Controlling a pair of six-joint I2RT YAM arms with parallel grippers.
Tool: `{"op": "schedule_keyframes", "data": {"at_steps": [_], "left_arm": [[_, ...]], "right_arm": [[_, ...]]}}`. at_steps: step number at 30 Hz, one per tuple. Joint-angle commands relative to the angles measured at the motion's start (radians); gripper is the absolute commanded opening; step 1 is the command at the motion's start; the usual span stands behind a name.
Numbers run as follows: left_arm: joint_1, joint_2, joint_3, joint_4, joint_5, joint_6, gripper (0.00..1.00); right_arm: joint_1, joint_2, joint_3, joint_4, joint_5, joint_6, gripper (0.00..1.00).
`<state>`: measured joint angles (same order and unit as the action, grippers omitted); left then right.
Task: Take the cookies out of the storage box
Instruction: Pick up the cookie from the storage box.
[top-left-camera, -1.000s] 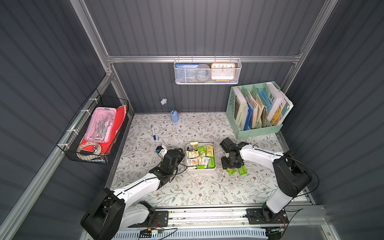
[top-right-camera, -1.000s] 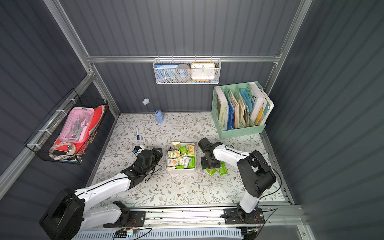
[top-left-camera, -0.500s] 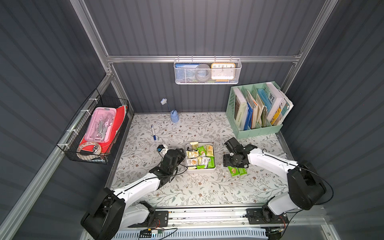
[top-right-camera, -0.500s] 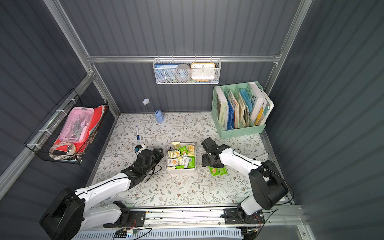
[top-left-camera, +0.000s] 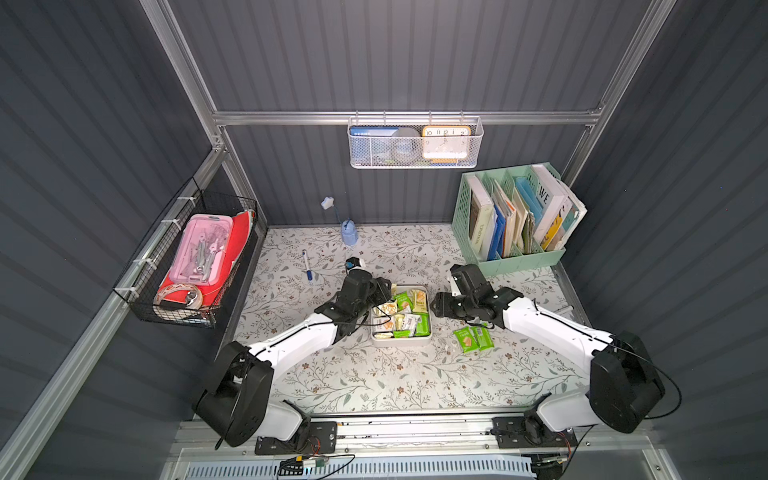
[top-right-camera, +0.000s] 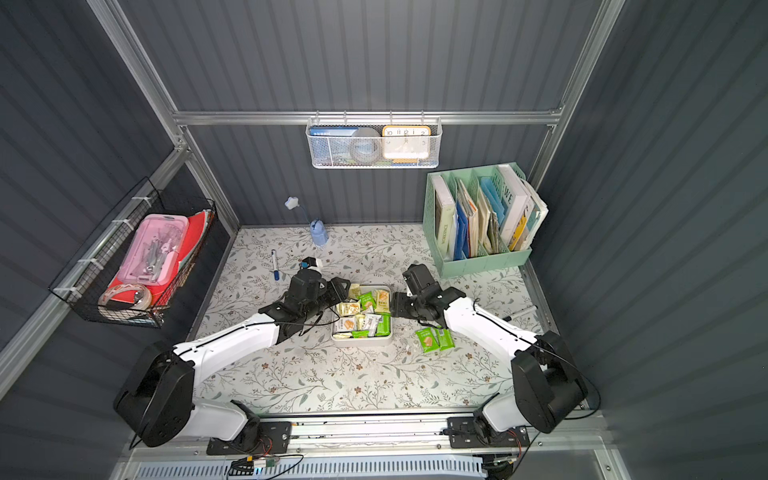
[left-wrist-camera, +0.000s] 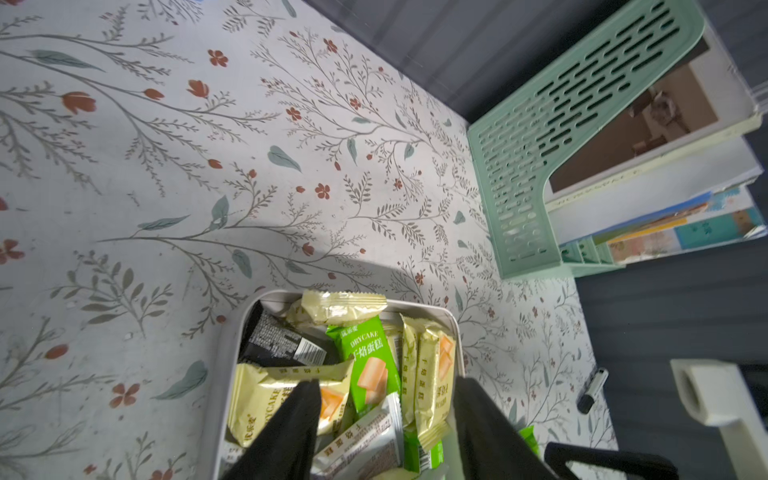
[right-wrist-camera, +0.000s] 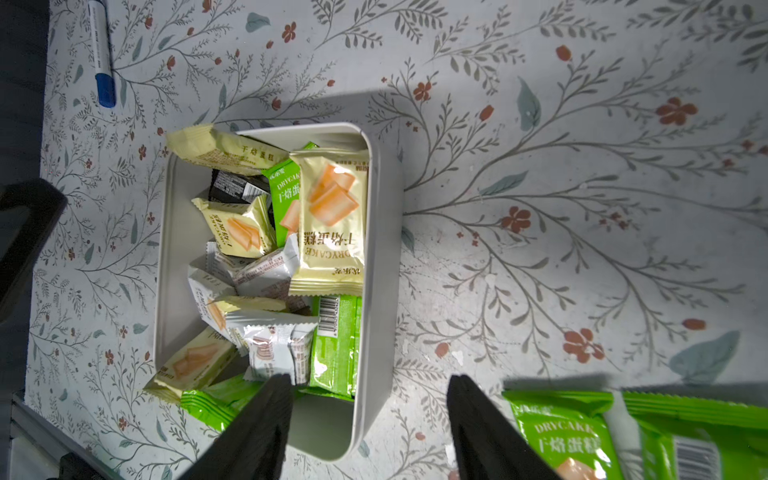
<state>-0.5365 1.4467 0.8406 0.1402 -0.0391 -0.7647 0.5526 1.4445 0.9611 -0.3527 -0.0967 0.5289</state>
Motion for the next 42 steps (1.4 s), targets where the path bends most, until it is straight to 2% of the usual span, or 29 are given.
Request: {"op": "schedule_keyframes", "data": {"at_steps": [1, 5, 10, 13, 18, 24, 35, 40, 42], "left_arm": [[0.005, 0.022, 0.055, -0.099, 0.076, 0.161, 0.55], [-0.003, 0.016, 0.090, -0.195, 0.171, 0.261, 0.54], [-0.008, -0.001, 0.071, -0.246, 0.366, 0.348, 0.53], [-0.012, 0.024, 0.080, -0.273, 0.398, 0.374, 0.55], [-0.031, 0.124, 0.142, -0.273, 0.463, 0.416, 0.63], [-0.049, 0.218, 0.204, -0.298, 0.454, 0.444, 0.60], [-0.066, 0.259, 0.203, -0.306, 0.422, 0.445, 0.45], [-0.068, 0.271, 0.212, -0.303, 0.426, 0.449, 0.30], [-0.068, 0.271, 0.211, -0.304, 0.423, 0.449, 0.21]], "right_arm": [[0.001, -0.034, -0.010, 0.011, 0.029, -0.009, 0.65], [-0.004, -0.091, -0.058, 0.018, 0.083, -0.004, 0.65], [-0.010, -0.163, -0.120, 0.042, 0.107, -0.003, 0.64], [-0.011, -0.192, -0.150, 0.056, 0.111, 0.006, 0.64], [-0.011, -0.218, -0.175, 0.057, 0.111, 0.016, 0.63], [-0.013, -0.226, -0.186, 0.055, 0.104, 0.026, 0.63], [-0.013, -0.226, -0.182, 0.050, 0.097, 0.029, 0.62], [-0.013, -0.225, -0.182, 0.045, 0.091, 0.034, 0.62], [-0.014, -0.226, -0.184, 0.040, 0.095, 0.034, 0.62]]}}
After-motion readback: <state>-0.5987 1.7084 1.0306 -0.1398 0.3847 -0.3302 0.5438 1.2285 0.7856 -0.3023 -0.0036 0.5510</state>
